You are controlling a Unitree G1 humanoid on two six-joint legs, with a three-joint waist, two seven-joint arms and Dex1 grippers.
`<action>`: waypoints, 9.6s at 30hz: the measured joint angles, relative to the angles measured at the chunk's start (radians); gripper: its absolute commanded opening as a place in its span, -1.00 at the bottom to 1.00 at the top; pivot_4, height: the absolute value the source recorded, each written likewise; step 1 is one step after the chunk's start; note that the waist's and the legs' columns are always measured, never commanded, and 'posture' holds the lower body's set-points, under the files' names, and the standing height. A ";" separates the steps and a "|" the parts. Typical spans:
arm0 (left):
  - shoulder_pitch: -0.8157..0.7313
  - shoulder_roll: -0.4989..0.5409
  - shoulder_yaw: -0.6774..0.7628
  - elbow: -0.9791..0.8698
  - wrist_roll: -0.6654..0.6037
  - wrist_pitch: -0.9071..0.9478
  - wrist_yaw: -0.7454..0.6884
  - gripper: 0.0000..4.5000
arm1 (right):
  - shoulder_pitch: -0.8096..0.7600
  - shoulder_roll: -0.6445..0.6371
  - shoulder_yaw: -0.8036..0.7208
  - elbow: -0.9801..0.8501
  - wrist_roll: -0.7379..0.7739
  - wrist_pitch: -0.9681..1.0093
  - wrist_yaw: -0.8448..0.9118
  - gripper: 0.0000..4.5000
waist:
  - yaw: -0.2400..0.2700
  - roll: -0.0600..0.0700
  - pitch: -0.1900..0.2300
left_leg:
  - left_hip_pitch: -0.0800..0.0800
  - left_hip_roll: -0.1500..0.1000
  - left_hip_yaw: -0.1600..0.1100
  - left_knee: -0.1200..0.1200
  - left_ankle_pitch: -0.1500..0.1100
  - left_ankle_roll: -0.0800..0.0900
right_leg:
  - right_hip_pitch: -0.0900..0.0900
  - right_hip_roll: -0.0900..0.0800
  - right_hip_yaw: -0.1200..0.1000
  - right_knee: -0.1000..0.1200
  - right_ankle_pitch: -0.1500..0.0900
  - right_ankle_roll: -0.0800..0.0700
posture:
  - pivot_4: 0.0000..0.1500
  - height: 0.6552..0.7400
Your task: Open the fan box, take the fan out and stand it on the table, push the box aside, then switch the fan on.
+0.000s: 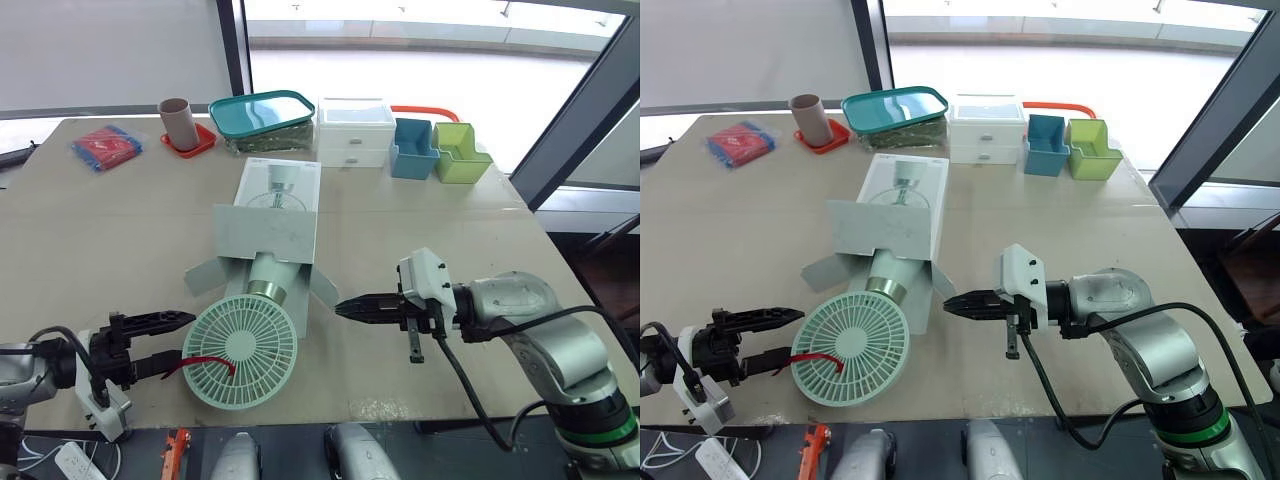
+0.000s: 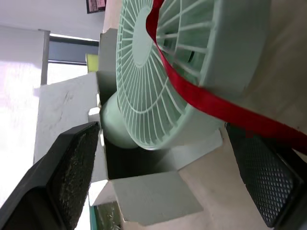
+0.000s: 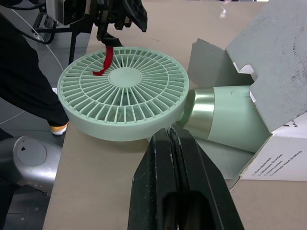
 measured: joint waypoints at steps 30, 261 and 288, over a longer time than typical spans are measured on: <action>-0.129 0.419 -0.828 0.041 1.488 0.978 2.371 1.00 | 0.067 -0.044 0.014 -0.052 -0.059 -0.093 -0.015 0.70 | 0.027 -0.003 -0.001 | 0.002 -0.004 0.002 0.000 0.000 0.000 | 0.001 -0.011 -0.009 0.000 0.002 0.003 | 1.00 1.00; 0.734 0.054 0.902 -0.975 -1.238 1.947 0.100 -0.26 | -0.289 0.134 0.046 0.314 0.089 -0.061 0.175 0.73 | 0.022 -0.002 0.003 | 0.003 0.008 0.013 0.013 -0.004 0.004 | -0.001 -0.001 -0.006 0.011 -0.005 -0.004 | 1.00 1.00; 0.264 -0.024 0.421 -0.802 -0.814 2.003 0.416 -0.26 | -0.243 0.157 0.046 0.272 0.079 -0.032 0.062 0.73 | 0.023 -0.004 0.002 | 0.000 0.014 0.013 0.012 -0.004 0.003 | -0.004 0.005 -0.007 0.011 -0.003 -0.006 | 1.00 1.00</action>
